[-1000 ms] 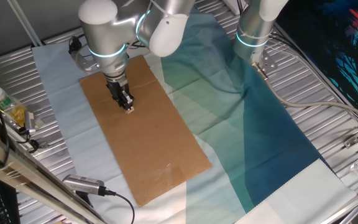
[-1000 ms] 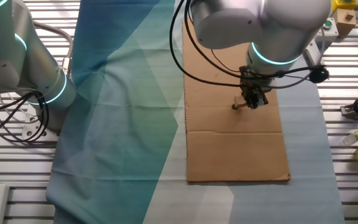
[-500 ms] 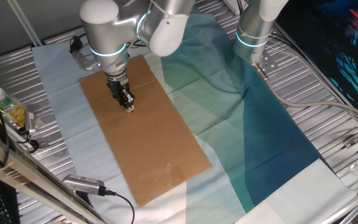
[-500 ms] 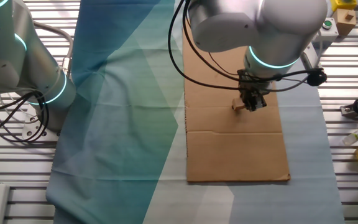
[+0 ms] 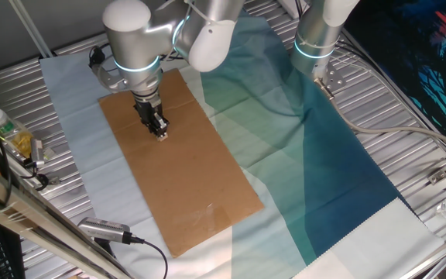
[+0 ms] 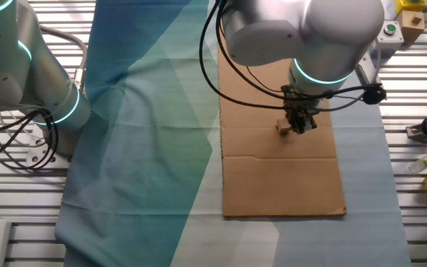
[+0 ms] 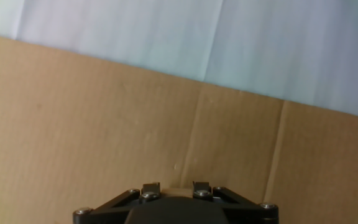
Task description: Grab the block and place it at the designated location
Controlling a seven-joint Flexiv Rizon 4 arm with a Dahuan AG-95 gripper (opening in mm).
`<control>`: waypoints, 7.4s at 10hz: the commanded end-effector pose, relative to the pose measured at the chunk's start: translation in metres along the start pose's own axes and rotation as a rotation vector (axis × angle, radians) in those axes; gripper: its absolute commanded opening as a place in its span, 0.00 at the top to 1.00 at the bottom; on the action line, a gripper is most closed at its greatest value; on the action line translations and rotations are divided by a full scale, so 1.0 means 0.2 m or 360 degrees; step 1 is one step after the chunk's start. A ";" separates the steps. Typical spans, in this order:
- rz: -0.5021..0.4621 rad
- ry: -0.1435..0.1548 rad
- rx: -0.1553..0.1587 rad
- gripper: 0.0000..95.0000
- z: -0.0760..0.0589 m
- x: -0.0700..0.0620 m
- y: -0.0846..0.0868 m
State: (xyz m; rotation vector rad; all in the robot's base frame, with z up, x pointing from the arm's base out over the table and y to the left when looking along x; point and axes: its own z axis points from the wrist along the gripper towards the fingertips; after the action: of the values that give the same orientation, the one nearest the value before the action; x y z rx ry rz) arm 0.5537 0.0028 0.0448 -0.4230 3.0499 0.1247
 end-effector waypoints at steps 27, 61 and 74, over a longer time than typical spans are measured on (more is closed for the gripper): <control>-0.0022 -0.0014 0.0091 0.60 -0.39 -0.27 0.09; 0.0301 0.0144 0.0082 1.00 -0.26 -0.28 0.71; 0.0353 0.0142 0.0090 1.00 -0.26 -0.28 0.71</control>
State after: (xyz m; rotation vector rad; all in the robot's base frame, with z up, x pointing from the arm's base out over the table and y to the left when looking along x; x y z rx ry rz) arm 0.5652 0.1488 0.1109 -0.0872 3.1706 0.0304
